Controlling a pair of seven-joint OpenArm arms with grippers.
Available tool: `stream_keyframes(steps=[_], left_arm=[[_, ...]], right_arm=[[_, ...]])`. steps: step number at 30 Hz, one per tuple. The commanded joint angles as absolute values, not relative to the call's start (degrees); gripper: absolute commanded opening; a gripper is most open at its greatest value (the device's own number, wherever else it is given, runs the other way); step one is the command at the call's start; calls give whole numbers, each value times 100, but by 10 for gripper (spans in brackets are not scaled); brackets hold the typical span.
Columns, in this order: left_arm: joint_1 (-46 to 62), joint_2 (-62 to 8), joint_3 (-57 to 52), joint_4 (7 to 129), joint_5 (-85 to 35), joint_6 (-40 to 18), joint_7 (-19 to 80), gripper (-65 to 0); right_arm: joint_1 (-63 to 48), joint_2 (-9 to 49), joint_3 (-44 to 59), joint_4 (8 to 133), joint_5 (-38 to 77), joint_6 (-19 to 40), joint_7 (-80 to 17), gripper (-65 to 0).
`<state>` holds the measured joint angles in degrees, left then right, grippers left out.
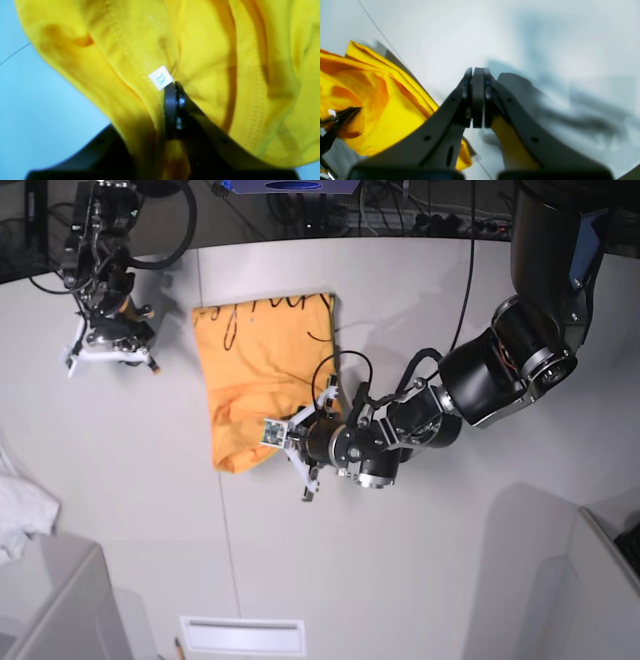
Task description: Fold the T-shirt properly
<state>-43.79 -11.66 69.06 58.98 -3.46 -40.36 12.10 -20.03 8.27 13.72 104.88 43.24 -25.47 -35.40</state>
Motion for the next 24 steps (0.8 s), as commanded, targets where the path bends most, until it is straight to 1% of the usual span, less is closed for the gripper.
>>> stream_keyframes(steps=[1,2,3,5,7,9,10,12,13,19,21,22,24], left_arm=[[-4567,-1147,6853,6000,-426,-4000,1077,-650],[-4593,-1138,6853,6009,-426,-4000,1077,-650],[-4602,-1130,6862,6009,-426,-4000,1077,-602],[-4629,-1068,6862,5991,-426,-4000,1077,-434],[-4655,-1042,6835,5965,-426,-4000,1077,-285],[-4752,-1024,6800,5956,-435,-4000,1068,-183],[-4804,-1024,6791,5974,-444,-4000,1068,-145],[-4892,-1024,6721,6000,-479,-4000,1068,-105],[-4910,-1024,6571,5991,-479,-4000,1068,-99],[-4875,-998,5156,6053,-488,-4000,1103,-100],[-4655,-1007,4585,6352,-488,-4000,1130,-100],[-4514,-1015,4259,6571,-488,-4000,1209,-100],[-4101,-1103,3574,7029,-479,-4000,1763,-104]], right_arm=[[-1991,875,1393,10527,4321,-2501,-3451,-650],[-1991,875,1393,10501,4321,-2501,-3451,-650],[-1982,875,1393,10475,4321,-2501,-3451,-650],[-1974,875,1393,10440,4321,-2501,-3451,-650],[-1956,875,1393,10440,4321,-2501,-3451,-650],[-1947,875,1393,10440,4321,-2501,-3451,-650],[-1947,875,1393,10440,4321,-2501,-3451,-650],[-1947,875,1367,10440,4321,-2501,-3451,-650],[-1947,875,1288,10440,4312,-2501,-3451,-650],[-1824,892,1077,10185,4312,-2501,-3415,-650],[-1824,910,1007,10193,4303,-2501,-3407,-650],[-1824,927,980,10211,4295,-2484,-3398,-650],[-1842,1024,980,10308,4189,-2290,-3398,-650]])
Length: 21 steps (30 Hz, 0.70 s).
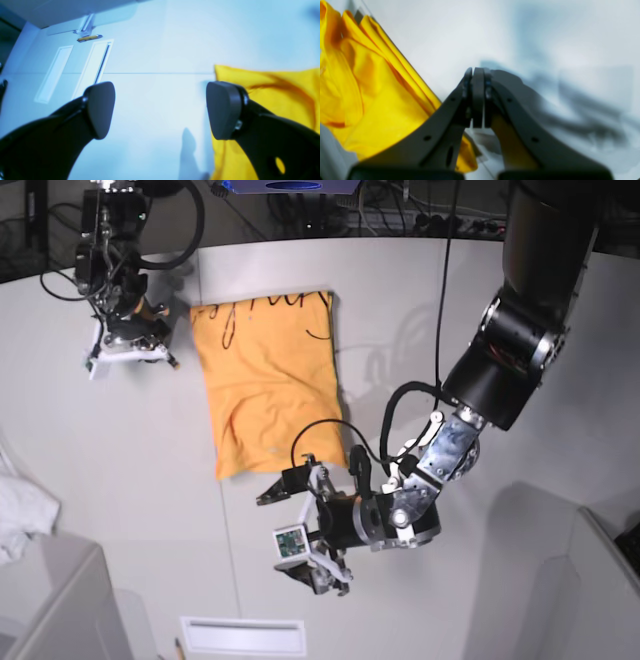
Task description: Fold the T-shirt properly
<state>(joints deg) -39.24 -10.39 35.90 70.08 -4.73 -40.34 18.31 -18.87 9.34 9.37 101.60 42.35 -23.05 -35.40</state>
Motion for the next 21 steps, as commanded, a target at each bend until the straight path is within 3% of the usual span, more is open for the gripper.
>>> stream_keyframes(steps=[1,3,7,8,10,14,17,21], left_arm=[[-3899,-1191,3248,7292,-488,-4000,2149,-114],[-3415,-1332,2703,7864,-488,-4000,2712,-206],[-2114,-1851,1851,9086,-435,-4000,2914,-592],[-1807,-1974,1666,9323,-435,-4000,2914,-650],[-1191,-2105,1244,9780,-444,-4000,2914,-650],[84,-2009,84,10448,-435,-4000,2615,-650],[1033,-1815,-532,10519,-435,-4000,1226,-650],[2246,-1824,-725,10527,-426,-4000,-505,-650]], right_arm=[[-1851,1015,980,10369,4048,-2114,-3398,-650],[-1938,963,989,10580,3679,-1859,-3257,-650],[-2422,804,980,10976,2932,-1798,-2404,-650],[-2519,778,980,11029,2862,-1798,-2158,-650],[-2686,787,980,11064,2862,-1587,-1763,-650],[-2967,760,1033,11037,2844,-602,-1138,-650],[-3240,787,1042,11037,2782,-233,-848,-650],[-3811,752,1051,11046,1824,-198,84,-650]])
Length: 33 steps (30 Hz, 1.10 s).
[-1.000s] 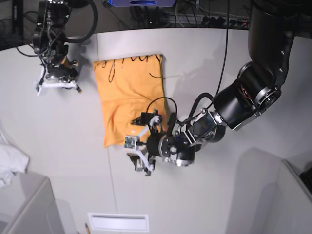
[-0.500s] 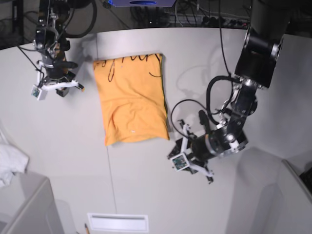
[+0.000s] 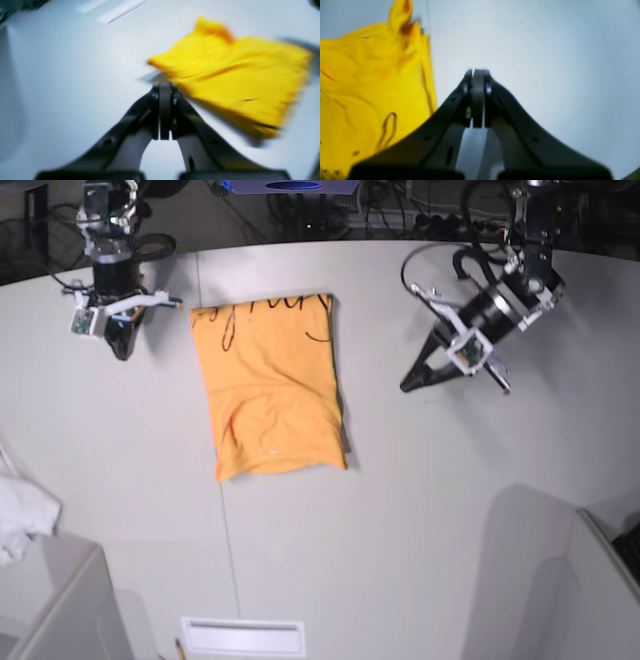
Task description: Fold the T-shirt properly
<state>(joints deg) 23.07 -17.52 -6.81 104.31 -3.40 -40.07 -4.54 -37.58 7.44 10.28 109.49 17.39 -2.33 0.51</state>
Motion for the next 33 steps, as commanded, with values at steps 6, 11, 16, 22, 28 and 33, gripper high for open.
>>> stream_keyframes(steps=[6,11,16,22,28,33], left_arm=[[3829,-1833,-734,10448,-426,-4000,-1305,-650],[4910,-1815,-734,10114,-426,-3987,-2097,-650],[5851,-1807,-681,9411,-426,-3538,-2686,-650],[6202,-1648,-549,7864,-426,-3345,-2888,-650],[5191,-1174,-171,5305,-426,-3345,-2888,-650],[3996,-831,-198,3055,-435,-3336,-2888,-650]], right_arm=[[-5042,602,1103,11037,637,-215,1613,-650],[-5877,514,1235,10905,576,-215,1631,-650],[-6211,813,1235,10633,585,-215,462,-650],[-6079,1613,725,9895,1578,-198,-2114,-650],[-4910,2246,-778,8171,1754,-198,-2246,-650],[-3371,2176,-2466,5692,1763,-189,-2062,-650]])
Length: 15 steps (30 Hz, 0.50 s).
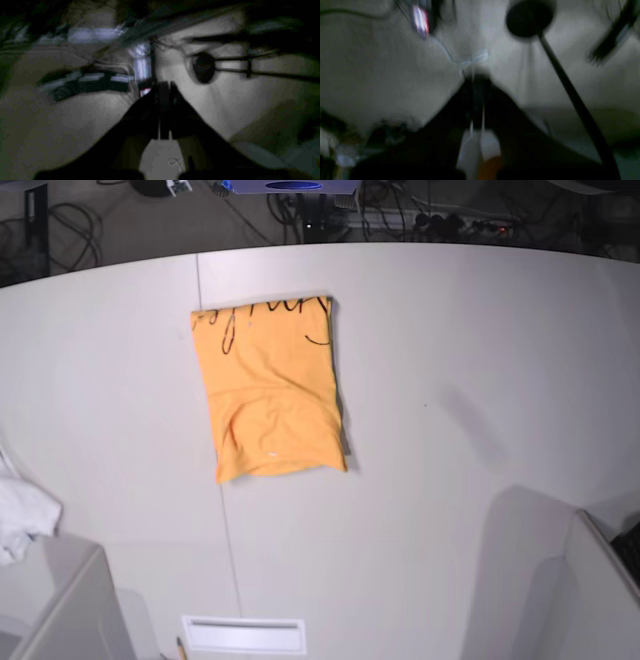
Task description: Fold the T-shirt properly
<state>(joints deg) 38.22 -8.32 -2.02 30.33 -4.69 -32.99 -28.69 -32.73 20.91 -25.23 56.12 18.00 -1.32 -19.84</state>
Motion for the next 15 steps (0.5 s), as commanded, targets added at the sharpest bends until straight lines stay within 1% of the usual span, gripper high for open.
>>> stream_keyframes(steps=[1,3,5,8,9,11,15], left_arm=[[3705,-778,-163,2607,-435,-3336,-2888,-650],[3196,-699,-136,1798,-435,-3336,-2888,-650],[2703,-602,-127,1103,-435,-3336,-2888,-650],[2132,-576,-127,514,-426,-3336,-2862,-650],[2009,-576,-127,444,-426,-3336,-2862,-650],[1859,-576,-40,435,-374,-3336,-2853,-650],[1710,-576,400,435,-57,-3336,-2870,-650]], right_arm=[[-3020,1982,-2826,5059,1763,-189,-1815,-650],[-2484,1692,-3424,3767,1763,-189,-1138,-650],[-2053,1270,-3837,2475,1763,-189,-189,-650],[-1727,734,-4251,1086,1763,-189,1262,-650],[-1648,567,-4347,778,1763,-189,1675,-650],[-1560,374,-4426,514,1763,-189,2132,-650],[-1437,242,-4435,497,1745,-189,2088,-650]])
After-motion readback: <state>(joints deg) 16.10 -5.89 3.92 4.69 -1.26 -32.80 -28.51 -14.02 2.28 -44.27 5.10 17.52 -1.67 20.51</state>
